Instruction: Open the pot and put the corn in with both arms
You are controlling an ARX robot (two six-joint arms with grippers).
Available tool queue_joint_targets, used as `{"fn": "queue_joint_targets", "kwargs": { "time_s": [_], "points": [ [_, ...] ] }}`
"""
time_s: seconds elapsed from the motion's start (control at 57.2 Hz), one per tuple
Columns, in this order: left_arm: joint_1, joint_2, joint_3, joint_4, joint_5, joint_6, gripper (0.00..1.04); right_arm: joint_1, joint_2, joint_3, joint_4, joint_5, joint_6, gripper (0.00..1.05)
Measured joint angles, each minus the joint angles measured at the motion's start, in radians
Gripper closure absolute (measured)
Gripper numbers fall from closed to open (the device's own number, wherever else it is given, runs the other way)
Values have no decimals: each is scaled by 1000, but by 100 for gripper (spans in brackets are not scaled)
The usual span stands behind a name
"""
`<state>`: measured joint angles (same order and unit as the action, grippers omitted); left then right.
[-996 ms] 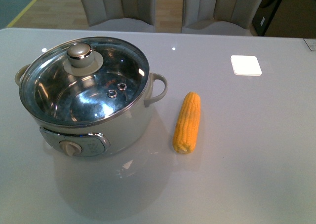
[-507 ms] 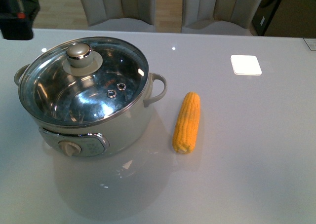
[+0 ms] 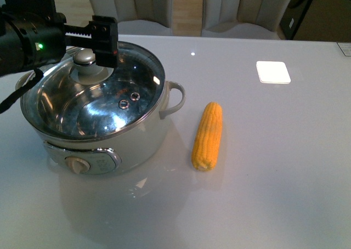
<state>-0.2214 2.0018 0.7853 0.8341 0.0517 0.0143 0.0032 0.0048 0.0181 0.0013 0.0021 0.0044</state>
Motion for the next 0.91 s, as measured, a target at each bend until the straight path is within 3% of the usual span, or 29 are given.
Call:
{"fn": "queue_joint_targets", "kwargs": {
  "time_s": [0.611, 0.908],
  "points": [
    [-17, 118, 6, 64, -34, -34, 8, 0, 0, 0, 0, 0, 0, 9],
    [-15, 121, 16, 63, -37, -53, 52, 0, 0, 0, 0, 0, 0, 9]
  ]
}}
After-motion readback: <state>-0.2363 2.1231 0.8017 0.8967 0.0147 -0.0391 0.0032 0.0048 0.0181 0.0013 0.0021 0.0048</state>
